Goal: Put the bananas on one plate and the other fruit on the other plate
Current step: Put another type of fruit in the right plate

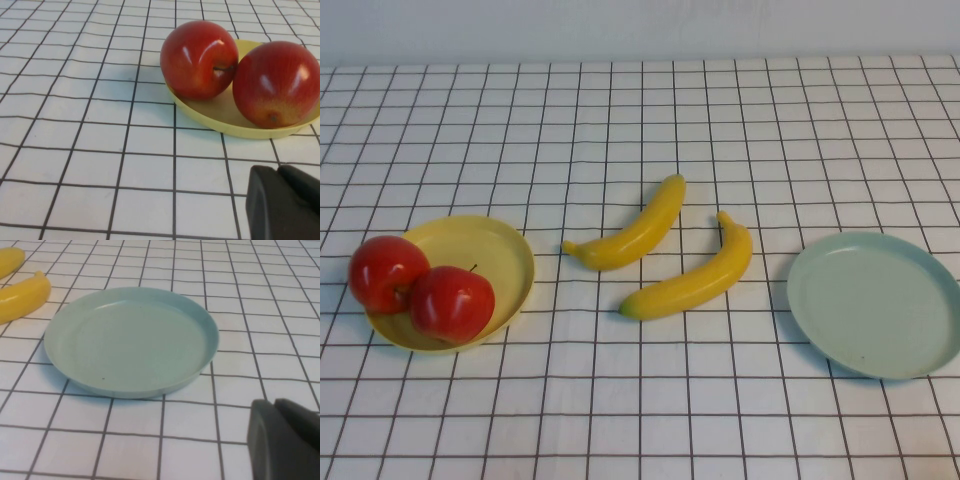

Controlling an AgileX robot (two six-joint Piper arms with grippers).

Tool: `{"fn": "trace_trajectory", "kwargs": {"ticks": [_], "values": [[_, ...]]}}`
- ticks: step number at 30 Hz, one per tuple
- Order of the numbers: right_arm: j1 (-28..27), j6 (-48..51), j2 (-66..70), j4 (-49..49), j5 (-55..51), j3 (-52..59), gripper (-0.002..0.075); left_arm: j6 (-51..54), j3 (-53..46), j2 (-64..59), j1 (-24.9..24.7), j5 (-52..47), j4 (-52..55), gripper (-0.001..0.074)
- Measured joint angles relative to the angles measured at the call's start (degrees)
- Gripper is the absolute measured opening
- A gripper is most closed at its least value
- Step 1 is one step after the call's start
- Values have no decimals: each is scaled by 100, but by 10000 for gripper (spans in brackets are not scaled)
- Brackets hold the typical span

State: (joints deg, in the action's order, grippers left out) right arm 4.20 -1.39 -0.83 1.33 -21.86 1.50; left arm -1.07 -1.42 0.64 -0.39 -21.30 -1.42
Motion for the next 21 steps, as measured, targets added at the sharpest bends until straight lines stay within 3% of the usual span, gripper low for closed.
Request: {"fn": "trace_trajectory", "kwargs": {"ticks": [5,11,13,21], "values": [[0,-104,0,-831,497,10,-17,0,0,0,0,0,0,-4],[0,-411,0,-4428,1844,22,-17,0,0,0,0,-3,5,-4],[0,-411,0,-5172,2112,22,-17,0,0,0,0,-13,5,-4],[0,344,0,-5957,2433,22,-17,0,0,0,0,-13,14,-4]]}}
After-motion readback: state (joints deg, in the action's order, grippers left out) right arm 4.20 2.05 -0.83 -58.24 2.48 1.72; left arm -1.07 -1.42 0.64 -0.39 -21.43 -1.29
